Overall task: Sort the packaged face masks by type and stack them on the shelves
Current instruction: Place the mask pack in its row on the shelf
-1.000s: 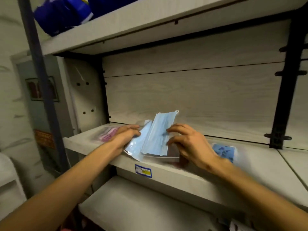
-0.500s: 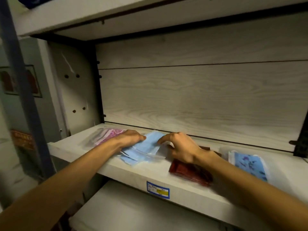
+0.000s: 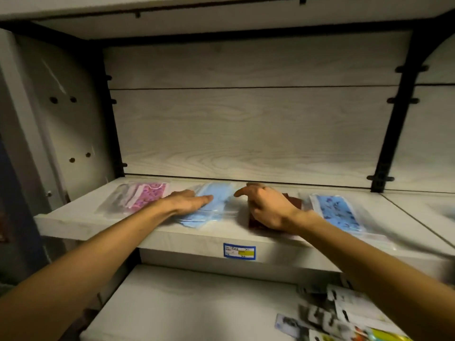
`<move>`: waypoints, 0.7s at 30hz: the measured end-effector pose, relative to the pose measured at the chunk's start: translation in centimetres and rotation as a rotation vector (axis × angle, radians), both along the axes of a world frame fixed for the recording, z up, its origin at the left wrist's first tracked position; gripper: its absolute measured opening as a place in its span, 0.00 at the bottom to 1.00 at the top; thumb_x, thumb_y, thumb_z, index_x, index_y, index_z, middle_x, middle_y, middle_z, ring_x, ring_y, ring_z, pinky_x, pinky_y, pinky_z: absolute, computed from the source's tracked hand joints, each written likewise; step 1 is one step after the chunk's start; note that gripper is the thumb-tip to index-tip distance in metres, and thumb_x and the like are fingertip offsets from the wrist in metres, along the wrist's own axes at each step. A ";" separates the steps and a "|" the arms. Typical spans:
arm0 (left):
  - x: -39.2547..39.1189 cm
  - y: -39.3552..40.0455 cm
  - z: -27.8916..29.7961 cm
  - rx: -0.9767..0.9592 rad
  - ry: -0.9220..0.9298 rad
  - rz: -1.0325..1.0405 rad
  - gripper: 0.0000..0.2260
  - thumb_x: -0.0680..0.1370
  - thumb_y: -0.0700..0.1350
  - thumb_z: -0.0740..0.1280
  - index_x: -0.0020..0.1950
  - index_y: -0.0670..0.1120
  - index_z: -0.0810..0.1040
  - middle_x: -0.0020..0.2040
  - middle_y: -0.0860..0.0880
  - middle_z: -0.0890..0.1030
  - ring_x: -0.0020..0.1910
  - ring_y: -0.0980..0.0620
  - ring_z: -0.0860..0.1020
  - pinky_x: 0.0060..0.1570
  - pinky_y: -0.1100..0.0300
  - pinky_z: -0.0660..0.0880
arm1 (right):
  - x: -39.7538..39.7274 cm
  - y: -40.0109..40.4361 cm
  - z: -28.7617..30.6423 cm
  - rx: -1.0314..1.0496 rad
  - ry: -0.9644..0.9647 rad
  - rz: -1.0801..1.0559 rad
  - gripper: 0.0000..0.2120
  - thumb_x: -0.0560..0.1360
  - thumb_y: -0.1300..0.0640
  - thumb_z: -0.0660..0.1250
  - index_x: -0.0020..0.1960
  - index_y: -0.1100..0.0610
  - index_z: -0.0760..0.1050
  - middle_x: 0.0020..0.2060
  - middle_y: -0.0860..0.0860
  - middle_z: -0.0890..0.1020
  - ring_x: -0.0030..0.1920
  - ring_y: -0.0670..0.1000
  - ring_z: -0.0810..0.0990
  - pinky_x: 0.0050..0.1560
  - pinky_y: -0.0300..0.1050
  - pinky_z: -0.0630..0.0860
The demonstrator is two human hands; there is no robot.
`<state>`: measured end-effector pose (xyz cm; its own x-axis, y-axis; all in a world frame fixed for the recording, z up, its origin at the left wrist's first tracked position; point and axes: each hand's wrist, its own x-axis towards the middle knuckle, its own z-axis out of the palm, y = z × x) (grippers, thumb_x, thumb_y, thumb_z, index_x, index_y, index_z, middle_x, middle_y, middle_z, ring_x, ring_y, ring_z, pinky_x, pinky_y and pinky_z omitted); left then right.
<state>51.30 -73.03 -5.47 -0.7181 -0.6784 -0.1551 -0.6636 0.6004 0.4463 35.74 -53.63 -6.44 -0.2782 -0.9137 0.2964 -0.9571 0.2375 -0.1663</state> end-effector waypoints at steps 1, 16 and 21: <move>-0.1 0.4 0.2 -0.018 0.041 0.008 0.39 0.79 0.70 0.57 0.82 0.47 0.58 0.80 0.42 0.62 0.76 0.39 0.65 0.75 0.45 0.63 | 0.1 0.7 0.1 0.001 0.029 -0.018 0.24 0.77 0.62 0.61 0.72 0.52 0.72 0.71 0.52 0.75 0.72 0.55 0.69 0.71 0.49 0.66; -3.0 20.4 0.0 -0.479 0.259 -0.339 0.22 0.78 0.61 0.65 0.67 0.49 0.73 0.65 0.47 0.77 0.63 0.44 0.75 0.58 0.50 0.74 | -0.9 22.3 -0.7 -0.007 0.187 -0.200 0.34 0.81 0.42 0.61 0.81 0.51 0.53 0.78 0.53 0.64 0.77 0.55 0.62 0.74 0.53 0.63; -4.8 32.2 -0.7 -0.443 0.353 -0.463 0.20 0.78 0.58 0.65 0.68 0.53 0.73 0.60 0.56 0.80 0.55 0.49 0.80 0.52 0.53 0.77 | -1.6 35.6 -1.9 -0.037 0.167 -0.247 0.24 0.80 0.46 0.63 0.75 0.44 0.63 0.68 0.49 0.75 0.62 0.53 0.78 0.59 0.49 0.78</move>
<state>46.52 -40.79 -6.15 -0.9031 -0.2388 0.3569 -0.1598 0.9583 0.2369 34.15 -18.06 -8.39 -0.4355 -0.8122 0.3881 -0.8859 0.4633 -0.0246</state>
